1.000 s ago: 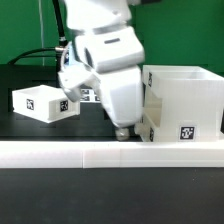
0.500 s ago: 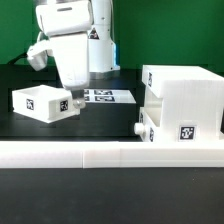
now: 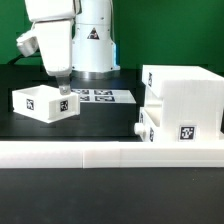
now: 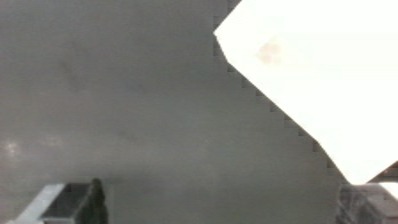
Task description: Assemble drawer
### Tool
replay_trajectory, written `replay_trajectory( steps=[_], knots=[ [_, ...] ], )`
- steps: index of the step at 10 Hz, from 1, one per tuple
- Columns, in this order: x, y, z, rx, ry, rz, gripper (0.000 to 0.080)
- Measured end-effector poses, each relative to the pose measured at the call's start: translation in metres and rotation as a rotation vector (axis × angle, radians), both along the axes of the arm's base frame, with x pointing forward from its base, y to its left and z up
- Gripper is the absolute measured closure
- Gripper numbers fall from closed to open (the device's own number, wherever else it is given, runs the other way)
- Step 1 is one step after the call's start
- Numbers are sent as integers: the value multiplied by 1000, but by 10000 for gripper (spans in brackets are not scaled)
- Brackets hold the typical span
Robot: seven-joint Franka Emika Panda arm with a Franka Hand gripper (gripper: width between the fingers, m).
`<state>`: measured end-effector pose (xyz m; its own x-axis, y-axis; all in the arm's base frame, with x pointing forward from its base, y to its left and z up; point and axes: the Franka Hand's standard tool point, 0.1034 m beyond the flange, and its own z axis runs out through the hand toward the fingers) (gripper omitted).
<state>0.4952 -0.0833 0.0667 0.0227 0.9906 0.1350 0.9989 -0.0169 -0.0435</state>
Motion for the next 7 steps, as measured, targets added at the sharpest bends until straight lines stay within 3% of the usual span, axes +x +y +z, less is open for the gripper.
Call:
replay_trajectory(
  steps=[4, 5, 7],
  knots=[
    [0, -1, -1, -12, 45, -386, 151],
    [-6, -12, -4, -11, 32, -525, 151],
    [-17, -14, -8, -14, 64, -795, 151]
  ],
)
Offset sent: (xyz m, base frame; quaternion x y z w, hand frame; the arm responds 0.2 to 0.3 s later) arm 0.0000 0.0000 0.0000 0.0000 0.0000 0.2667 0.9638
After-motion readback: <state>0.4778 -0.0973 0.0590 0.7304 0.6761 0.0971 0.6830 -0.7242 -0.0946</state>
